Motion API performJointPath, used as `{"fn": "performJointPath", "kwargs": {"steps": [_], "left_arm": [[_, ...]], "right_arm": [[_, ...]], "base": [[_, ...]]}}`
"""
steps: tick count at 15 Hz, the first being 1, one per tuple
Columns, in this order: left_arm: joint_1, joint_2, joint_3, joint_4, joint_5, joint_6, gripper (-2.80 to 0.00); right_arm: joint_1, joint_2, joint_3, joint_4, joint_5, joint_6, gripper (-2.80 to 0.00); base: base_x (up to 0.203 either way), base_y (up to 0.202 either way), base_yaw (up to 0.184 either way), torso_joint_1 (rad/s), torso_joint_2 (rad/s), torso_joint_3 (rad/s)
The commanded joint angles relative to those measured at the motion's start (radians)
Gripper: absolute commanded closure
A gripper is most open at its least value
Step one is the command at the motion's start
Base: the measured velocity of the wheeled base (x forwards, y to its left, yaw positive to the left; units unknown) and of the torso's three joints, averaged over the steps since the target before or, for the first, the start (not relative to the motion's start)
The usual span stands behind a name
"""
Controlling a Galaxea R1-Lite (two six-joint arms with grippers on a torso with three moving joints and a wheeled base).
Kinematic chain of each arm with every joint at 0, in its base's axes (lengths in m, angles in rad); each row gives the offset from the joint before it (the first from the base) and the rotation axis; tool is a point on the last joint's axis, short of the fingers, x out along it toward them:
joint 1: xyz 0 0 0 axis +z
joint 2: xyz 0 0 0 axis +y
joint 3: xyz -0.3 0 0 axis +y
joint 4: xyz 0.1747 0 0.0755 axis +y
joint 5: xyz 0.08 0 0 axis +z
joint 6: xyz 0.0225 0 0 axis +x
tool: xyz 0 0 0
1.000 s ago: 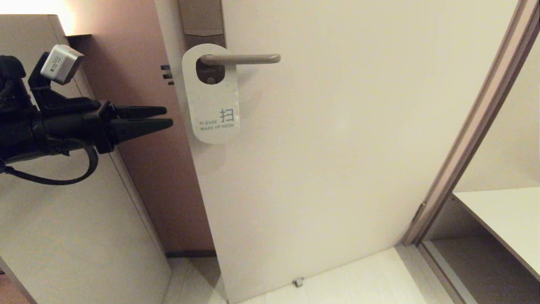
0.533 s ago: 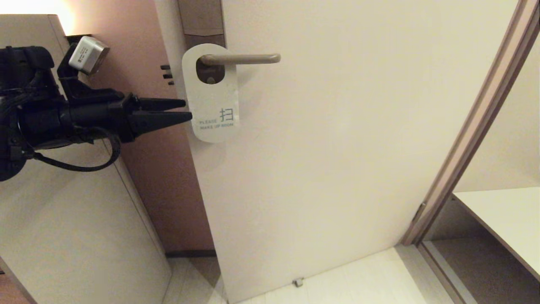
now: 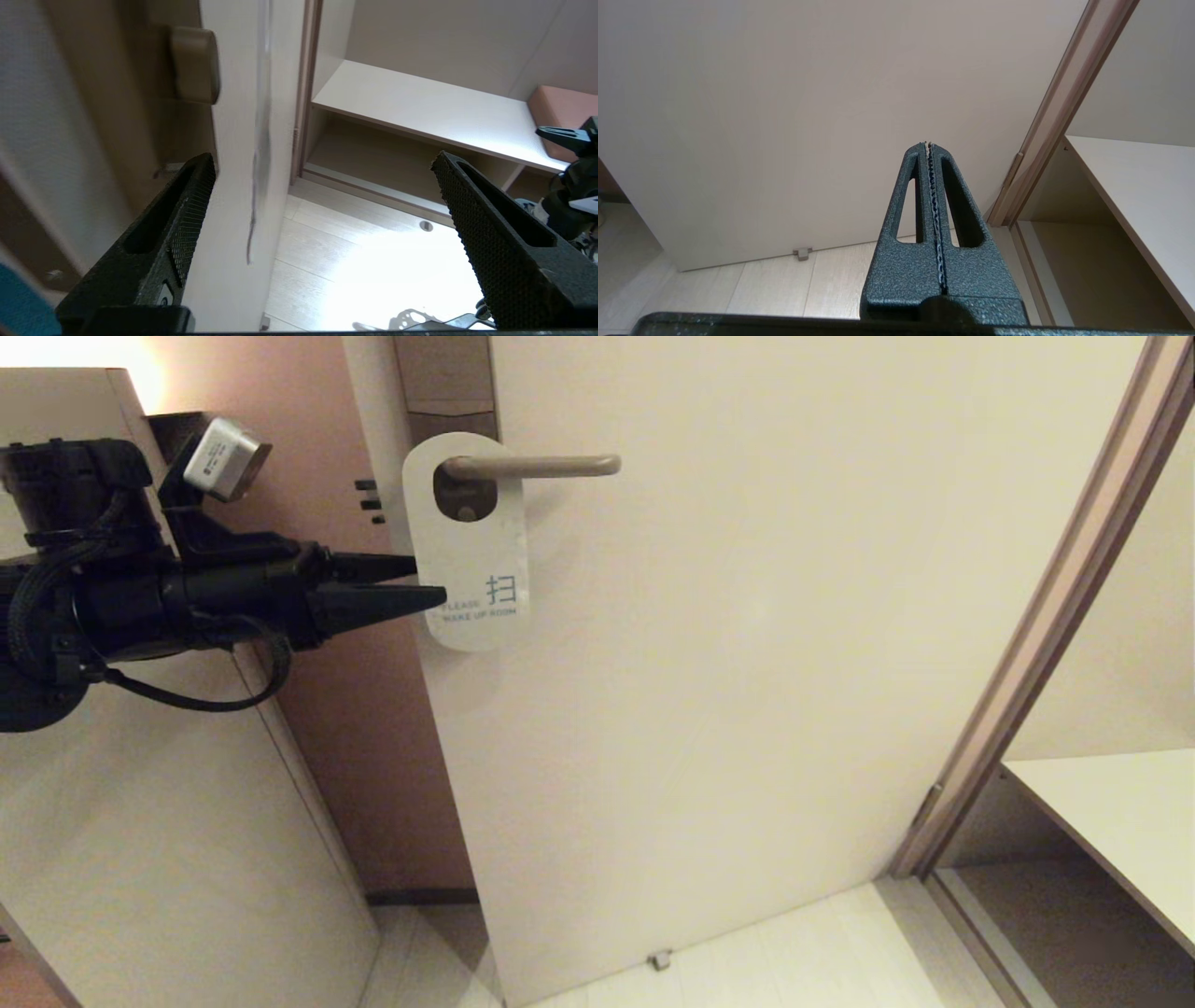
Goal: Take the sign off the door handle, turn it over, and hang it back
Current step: Take down the sign
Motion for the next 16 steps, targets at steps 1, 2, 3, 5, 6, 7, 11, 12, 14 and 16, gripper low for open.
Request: {"fn": "performJointPath", "kwargs": {"steps": [1,2,3,5,6,7,11,12,14,16], "left_arm": [[-0.009,0.011,-0.003,-0.004,-0.005,0.0,-2.8],[-0.012,0.013,-0.005,-0.004,-0.004,-0.001,-2.8],[-0.014,0.022,-0.007,-0.004,-0.005,0.001,-2.8],[-0.015,0.04,-0.029,-0.004,-0.005,0.001,-2.8],[-0.016,0.05,-0.045,-0.004,-0.005,0.001,-2.8],[-0.024,0.062,-0.056,-0.004,-0.005,0.001,-2.8],[-0.053,0.085,-0.081,-0.004,-0.004,-0.001,-2.8],[-0.065,0.088,-0.086,-0.004,-0.003,-0.003,-2.8],[-0.08,0.102,-0.1,-0.004,-0.003,-0.003,-2.8],[-0.087,0.119,-0.122,-0.004,-0.002,-0.001,-2.8]], "right_arm": [[-0.001,0.001,0.0,0.0,0.0,0.0,0.0],[0.0,0.001,0.0,0.0,0.0,-0.001,0.0],[0.0,0.001,0.0,0.0,0.0,-0.001,0.0],[0.001,0.001,0.0,0.0,0.0,-0.002,0.0],[0.0,0.001,0.0,0.0,0.0,-0.002,0.0],[0.001,0.001,0.0,0.0,0.0,-0.001,0.0],[0.001,0.001,0.0,0.0,0.0,-0.001,0.0],[0.001,0.001,0.0,0.0,0.0,-0.001,0.0],[0.001,0.001,0.0,0.0,0.0,-0.002,0.0],[-0.001,0.001,0.0,0.0,0.0,-0.002,0.0]], "base": [[0.0,0.0,0.0,0.0,0.0,0.0],[0.0,0.0,0.0,0.0,0.0,0.0],[0.0,0.0,0.0,0.0,0.0,0.0],[0.0,0.0,0.0,0.0,0.0,0.0],[0.0,0.0,0.0,0.0,0.0,0.0],[0.0,0.0,0.0,0.0,0.0,0.0],[0.0,0.0,0.0,0.0,0.0,0.0],[0.0,0.0,0.0,0.0,0.0,0.0],[0.0,0.0,0.0,0.0,0.0,0.0],[0.0,0.0,0.0,0.0,0.0,0.0]]}}
